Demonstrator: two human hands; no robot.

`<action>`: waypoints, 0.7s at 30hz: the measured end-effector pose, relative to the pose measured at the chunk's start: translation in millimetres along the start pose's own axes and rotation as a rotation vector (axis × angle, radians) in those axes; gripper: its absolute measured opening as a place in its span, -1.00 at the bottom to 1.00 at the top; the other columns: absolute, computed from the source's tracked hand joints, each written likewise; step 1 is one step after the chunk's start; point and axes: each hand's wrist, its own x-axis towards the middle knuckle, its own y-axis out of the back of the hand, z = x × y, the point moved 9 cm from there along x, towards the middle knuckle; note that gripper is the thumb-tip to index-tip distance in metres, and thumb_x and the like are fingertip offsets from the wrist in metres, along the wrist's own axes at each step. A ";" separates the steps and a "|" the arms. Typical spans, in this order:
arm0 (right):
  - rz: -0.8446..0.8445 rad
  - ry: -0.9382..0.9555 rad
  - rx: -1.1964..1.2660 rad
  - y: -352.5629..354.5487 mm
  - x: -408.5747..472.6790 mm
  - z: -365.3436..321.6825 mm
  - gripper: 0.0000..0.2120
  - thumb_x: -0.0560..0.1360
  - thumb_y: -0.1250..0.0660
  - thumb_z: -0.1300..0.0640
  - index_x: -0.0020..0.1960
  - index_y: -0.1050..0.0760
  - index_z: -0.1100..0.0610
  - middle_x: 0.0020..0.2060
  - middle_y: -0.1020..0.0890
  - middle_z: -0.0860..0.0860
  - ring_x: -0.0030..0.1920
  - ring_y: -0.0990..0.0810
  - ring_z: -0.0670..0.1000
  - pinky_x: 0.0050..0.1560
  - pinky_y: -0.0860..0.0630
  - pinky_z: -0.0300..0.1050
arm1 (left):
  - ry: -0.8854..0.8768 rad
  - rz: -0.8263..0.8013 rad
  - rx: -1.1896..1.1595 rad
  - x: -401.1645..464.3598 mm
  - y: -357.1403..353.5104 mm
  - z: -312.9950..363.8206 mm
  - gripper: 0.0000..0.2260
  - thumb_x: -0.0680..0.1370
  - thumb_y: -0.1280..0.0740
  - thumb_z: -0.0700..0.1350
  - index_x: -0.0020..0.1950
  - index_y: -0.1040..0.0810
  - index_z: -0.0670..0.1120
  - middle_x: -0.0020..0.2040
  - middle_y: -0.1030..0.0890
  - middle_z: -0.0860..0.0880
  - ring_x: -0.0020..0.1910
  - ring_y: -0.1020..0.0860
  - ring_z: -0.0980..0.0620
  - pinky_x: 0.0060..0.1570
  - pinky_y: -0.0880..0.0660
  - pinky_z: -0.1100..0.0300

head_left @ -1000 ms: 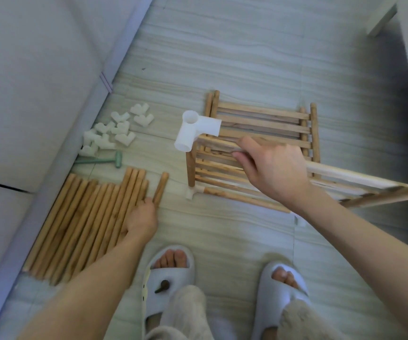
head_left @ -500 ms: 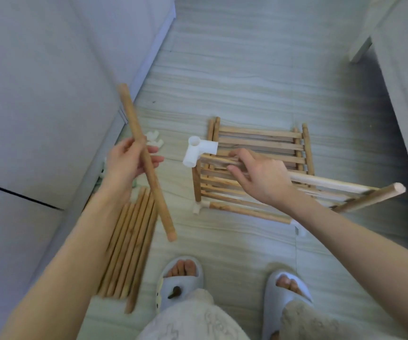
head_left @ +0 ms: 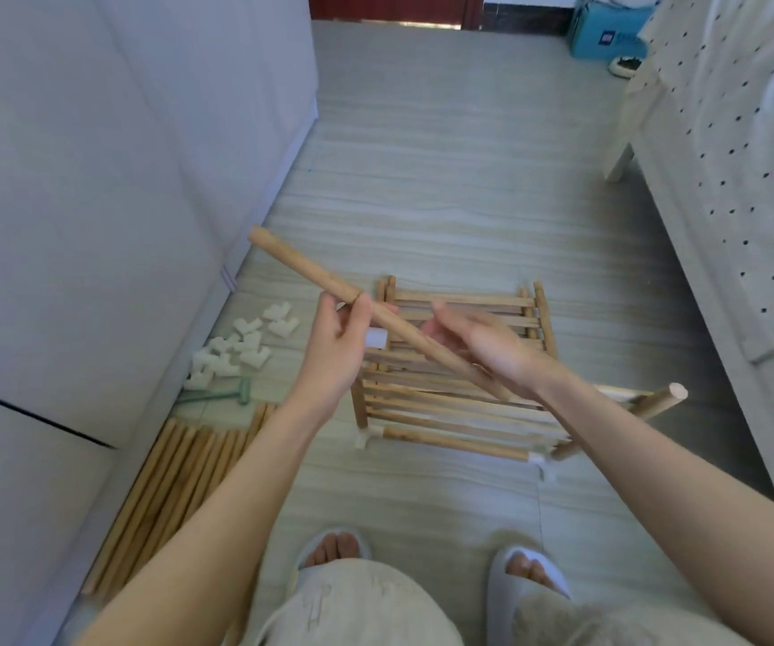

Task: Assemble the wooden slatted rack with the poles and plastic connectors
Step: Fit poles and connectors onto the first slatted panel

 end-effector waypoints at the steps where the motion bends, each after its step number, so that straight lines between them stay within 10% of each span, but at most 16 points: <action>1: -0.024 0.058 -0.134 -5.5 -2.9 -7.6 -0.64 0.58 -0.14 -0.12 -0.07 -0.59 0.09 -0.16 -0.66 0.00 -0.13 -0.58 -0.10 0.02 -0.42 -0.25 | 0.001 0.008 0.007 0.7 0.4 -2.8 -0.89 0.64 -0.12 -0.16 0.11 -0.32 -0.18 -0.13 -0.65 0.02 -0.11 -0.59 0.29 -0.05 -0.41 0.49; 9: 0.096 0.254 -0.598 4.4 -24.1 -28.9 -0.78 0.58 -0.20 0.14 0.20 -0.48 0.09 -0.17 -0.52 -0.02 -0.11 -0.49 0.05 -0.11 -0.36 -0.13 | -0.087 0.022 0.159 -4.6 6.1 -9.3 -0.85 0.64 -0.12 -0.15 0.15 -0.38 -0.18 -0.11 -0.56 -0.01 -0.14 -0.51 0.35 -0.05 -0.37 0.41; 21: 0.387 0.126 -1.044 86.8 -86.1 -1.9 -0.74 0.56 -0.10 -0.19 0.03 -0.46 -0.06 -0.22 -0.48 -0.11 -0.03 -0.56 0.05 0.11 -0.21 -0.06 | 0.062 0.092 0.175 2.0 9.9 -23.7 -0.76 0.66 -0.08 -0.09 -0.05 -0.52 -0.08 -0.17 -0.53 0.06 -0.13 -0.47 0.10 0.02 -0.39 0.11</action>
